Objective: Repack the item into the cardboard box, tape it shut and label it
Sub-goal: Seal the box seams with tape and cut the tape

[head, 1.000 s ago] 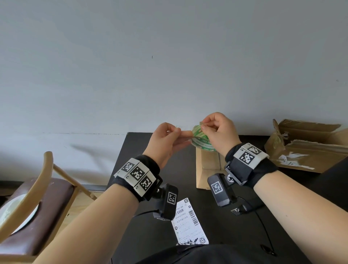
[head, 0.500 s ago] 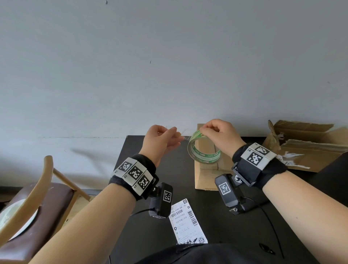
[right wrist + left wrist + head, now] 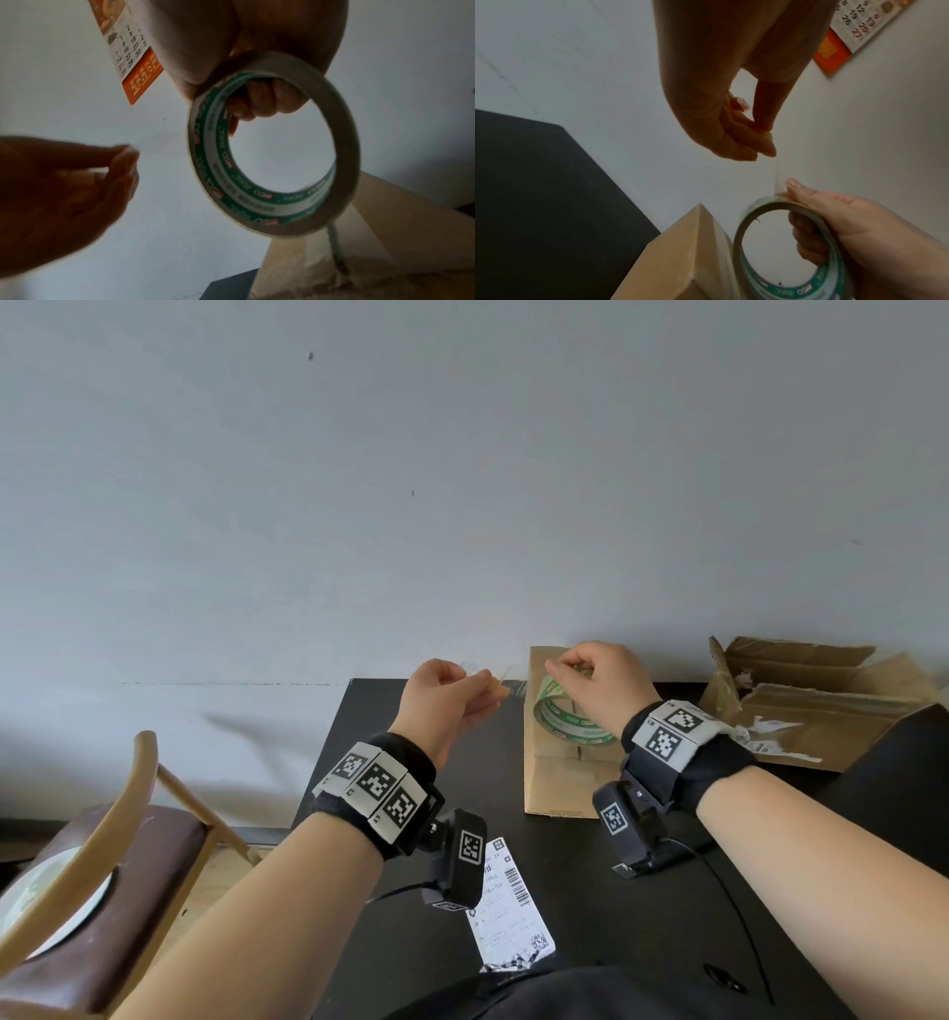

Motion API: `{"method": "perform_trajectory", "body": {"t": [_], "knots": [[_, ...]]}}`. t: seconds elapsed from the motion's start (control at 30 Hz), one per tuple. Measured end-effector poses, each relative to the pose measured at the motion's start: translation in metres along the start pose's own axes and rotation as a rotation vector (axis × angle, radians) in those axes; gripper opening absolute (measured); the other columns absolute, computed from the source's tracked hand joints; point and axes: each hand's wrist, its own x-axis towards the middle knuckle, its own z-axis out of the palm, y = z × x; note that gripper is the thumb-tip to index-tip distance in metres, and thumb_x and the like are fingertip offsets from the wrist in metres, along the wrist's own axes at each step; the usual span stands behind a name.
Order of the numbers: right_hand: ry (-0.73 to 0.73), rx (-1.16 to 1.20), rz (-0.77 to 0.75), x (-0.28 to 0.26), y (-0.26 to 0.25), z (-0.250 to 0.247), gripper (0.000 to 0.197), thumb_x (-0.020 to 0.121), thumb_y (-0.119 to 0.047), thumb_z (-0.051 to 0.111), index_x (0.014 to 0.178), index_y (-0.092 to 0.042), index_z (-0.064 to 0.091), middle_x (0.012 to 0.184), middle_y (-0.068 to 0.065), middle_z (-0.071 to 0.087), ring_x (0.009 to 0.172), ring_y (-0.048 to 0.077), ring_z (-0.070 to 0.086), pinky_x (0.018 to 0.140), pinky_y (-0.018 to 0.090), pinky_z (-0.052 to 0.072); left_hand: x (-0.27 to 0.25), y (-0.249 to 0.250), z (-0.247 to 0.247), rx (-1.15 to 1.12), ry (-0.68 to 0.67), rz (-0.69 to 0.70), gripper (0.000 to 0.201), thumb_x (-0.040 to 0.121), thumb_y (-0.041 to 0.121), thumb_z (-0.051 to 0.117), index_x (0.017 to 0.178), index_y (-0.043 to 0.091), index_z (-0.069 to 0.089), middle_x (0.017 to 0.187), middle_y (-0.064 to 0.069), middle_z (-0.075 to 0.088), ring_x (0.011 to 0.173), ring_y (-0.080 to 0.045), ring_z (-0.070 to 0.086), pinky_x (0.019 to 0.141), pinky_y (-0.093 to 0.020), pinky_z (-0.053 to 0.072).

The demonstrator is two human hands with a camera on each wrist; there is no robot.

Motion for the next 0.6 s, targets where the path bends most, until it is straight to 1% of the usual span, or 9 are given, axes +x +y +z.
{"method": "perform_trajectory", "body": {"t": [0.07, 0.13, 0.2, 0.27, 0.3, 0.4, 0.5, 0.57, 0.6], "knots": [[-0.042, -0.012, 0.013, -0.003, 0.001, -0.006, 0.027, 0.088, -0.037, 0.06, 0.085, -0.011, 0.067, 0.08, -0.002, 0.064, 0.079, 0.015, 0.058, 0.071, 0.026, 0.044, -0.004, -0.001, -0.002, -0.015, 0.011, -0.002, 0.02, 0.092, 0.003, 0.056, 0.079, 0.009, 0.042, 0.076, -0.013, 0.067, 0.071, -0.02, 0.071, 0.067, -0.027, 0.058], [-0.061, -0.022, 0.026, -0.006, 0.003, -0.015, 0.032, 0.088, -0.042, 0.058, 0.079, -0.011, 0.065, 0.07, -0.002, 0.06, 0.068, 0.016, 0.055, 0.061, 0.026, 0.04, -0.006, -0.001, -0.002, -0.008, 0.022, -0.005, 0.017, 0.093, 0.007, 0.056, 0.08, 0.007, 0.045, 0.08, -0.013, 0.068, 0.074, -0.022, 0.072, 0.068, -0.028, 0.058], [-0.092, -0.032, 0.045, -0.01, 0.004, -0.024, 0.042, 0.089, -0.044, 0.054, 0.073, -0.006, 0.062, 0.059, 0.0, 0.053, 0.058, 0.016, 0.049, 0.056, 0.027, 0.037, -0.007, -0.003, 0.0, 0.029, 0.05, 0.006, 0.015, 0.094, 0.01, 0.055, 0.083, 0.006, 0.046, 0.083, -0.014, 0.069, 0.074, -0.023, 0.072, 0.067, -0.028, 0.058], [-0.139, -0.018, 0.075, -0.014, 0.003, -0.03, 0.051, 0.09, -0.044, 0.053, 0.072, 0.003, 0.06, 0.058, 0.007, 0.048, 0.056, 0.019, 0.045, 0.055, 0.027, 0.035, -0.007, -0.006, 0.003, 0.052, 0.083, 0.009, 0.013, 0.095, 0.011, 0.053, 0.086, 0.007, 0.046, 0.084, -0.015, 0.069, 0.073, -0.023, 0.072, 0.066, -0.029, 0.058], [-0.16, -0.009, 0.091, -0.015, 0.004, -0.033, 0.052, 0.089, -0.045, 0.053, 0.071, 0.004, 0.059, 0.059, 0.01, 0.046, 0.057, 0.02, 0.044, 0.055, 0.027, 0.034, -0.006, -0.008, 0.004, 0.057, 0.094, 0.0, 0.012, 0.096, 0.012, 0.052, 0.087, 0.007, 0.046, 0.083, -0.015, 0.069, 0.073, -0.023, 0.072, 0.067, -0.03, 0.058], [-0.224, 0.032, 0.168, -0.019, 0.004, -0.042, 0.049, 0.087, -0.049, 0.055, 0.067, -0.005, 0.055, 0.062, 0.011, 0.047, 0.059, 0.02, 0.046, 0.058, 0.028, 0.035, -0.004, -0.016, 0.008, 0.074, 0.113, -0.048, 0.014, 0.096, 0.014, 0.051, 0.085, 0.01, 0.044, 0.083, -0.014, 0.071, 0.073, -0.022, 0.072, 0.07, -0.031, 0.058], [-0.304, 0.059, 0.251, -0.025, 0.006, -0.049, 0.047, 0.087, -0.051, 0.053, 0.064, -0.011, 0.055, 0.06, 0.003, 0.054, 0.058, 0.016, 0.051, 0.06, 0.027, 0.039, -0.002, -0.025, 0.012, 0.128, 0.135, -0.079, 0.015, 0.096, 0.016, 0.051, 0.083, 0.012, 0.044, 0.083, -0.012, 0.072, 0.074, -0.021, 0.071, 0.074, -0.034, 0.057], [-0.343, 0.07, 0.28, -0.029, 0.01, -0.051, 0.047, 0.087, -0.052, 0.053, 0.066, -0.01, 0.056, 0.062, 0.004, 0.056, 0.059, 0.016, 0.053, 0.062, 0.029, 0.042, -0.002, -0.032, 0.015, 0.167, 0.143, -0.084, 0.015, 0.096, 0.017, 0.051, 0.083, 0.014, 0.044, 0.082, -0.012, 0.072, 0.075, -0.021, 0.071, 0.075, -0.035, 0.056], [-0.362, 0.085, 0.289, -0.031, 0.012, -0.052, 0.048, 0.087, -0.051, 0.053, 0.07, -0.007, 0.059, 0.065, 0.008, 0.061, 0.061, 0.018, 0.056, 0.065, 0.031, 0.046, -0.001, -0.035, 0.017, 0.19, 0.145, -0.084, 0.014, 0.096, 0.018, 0.05, 0.083, 0.014, 0.045, 0.082, -0.011, 0.073, 0.075, -0.021, 0.071, 0.075, -0.035, 0.056]]}}
